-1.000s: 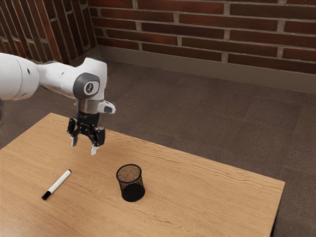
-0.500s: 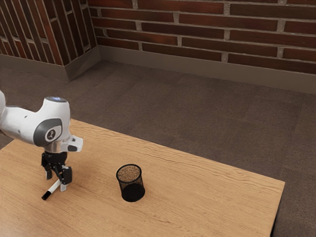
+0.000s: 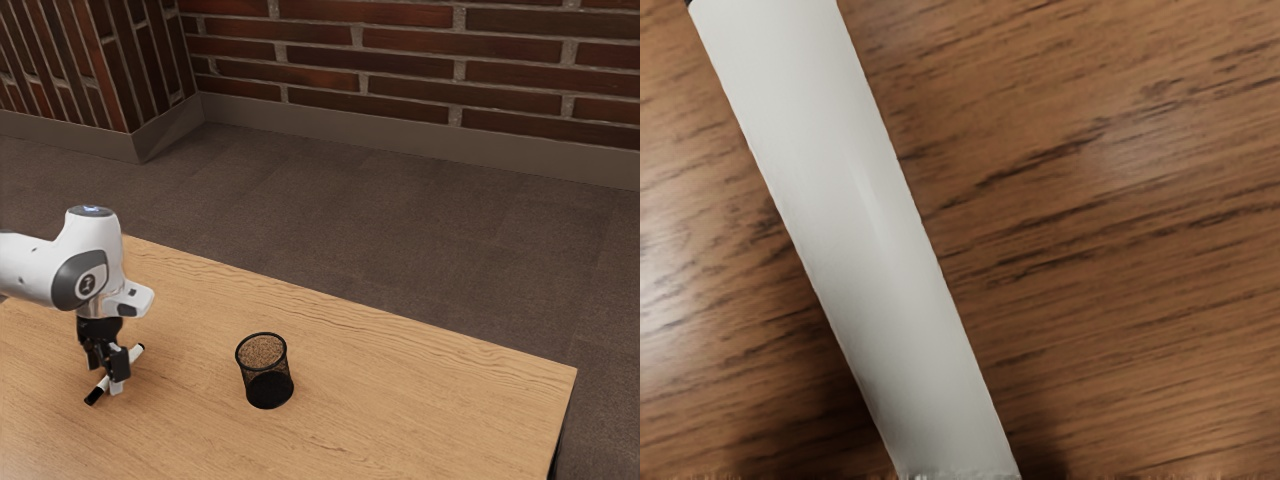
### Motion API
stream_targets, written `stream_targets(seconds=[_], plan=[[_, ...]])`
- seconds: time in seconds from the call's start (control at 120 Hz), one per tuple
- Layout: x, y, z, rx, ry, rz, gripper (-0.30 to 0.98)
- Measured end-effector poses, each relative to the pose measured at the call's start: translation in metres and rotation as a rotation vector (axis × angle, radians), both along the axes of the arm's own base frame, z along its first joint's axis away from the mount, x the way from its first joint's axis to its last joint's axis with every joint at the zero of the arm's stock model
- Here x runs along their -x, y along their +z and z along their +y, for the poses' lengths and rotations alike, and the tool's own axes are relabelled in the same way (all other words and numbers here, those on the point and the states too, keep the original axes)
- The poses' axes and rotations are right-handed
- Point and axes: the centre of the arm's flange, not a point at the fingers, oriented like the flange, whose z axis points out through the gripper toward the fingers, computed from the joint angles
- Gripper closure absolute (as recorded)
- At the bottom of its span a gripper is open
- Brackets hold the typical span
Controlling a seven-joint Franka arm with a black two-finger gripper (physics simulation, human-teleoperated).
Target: Put the marker into the pen holder.
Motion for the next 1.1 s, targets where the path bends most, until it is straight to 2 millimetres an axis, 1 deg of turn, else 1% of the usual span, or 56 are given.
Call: stream_targets(seconds=[0.133,0.317,0.375,0.533,0.592,0.708,0.842,0.858,0.875,0.9,0.942,1.008,1.1], plan=[[0.002,-0.001,0.006,0.015,0.025,0.002,0.10],[0.004,-0.001,0.006,0.023,0.053,0.019,0.27],[0.005,-0.001,0.008,0.022,0.068,0.024,0.32],[0.007,-0.001,0.010,0.016,0.096,0.032,0.27],[0.006,0.000,0.011,0.013,0.105,0.032,0.31],[0.006,0.001,0.011,0.010,0.122,0.032,0.34],[0.004,0.002,0.009,0.022,0.139,0.030,0.27],[0.003,0.002,0.008,0.024,0.138,0.029,0.33],[0.002,0.003,0.007,0.025,0.136,0.029,0.43],[0.000,0.004,0.005,0.023,0.130,0.030,0.55],[-0.001,0.004,0.002,0.017,0.122,0.032,0.66],[-0.002,0.004,0.000,0.007,0.119,0.035,0.73],[-0.002,0.004,0.000,-0.005,0.126,0.038,0.76]])
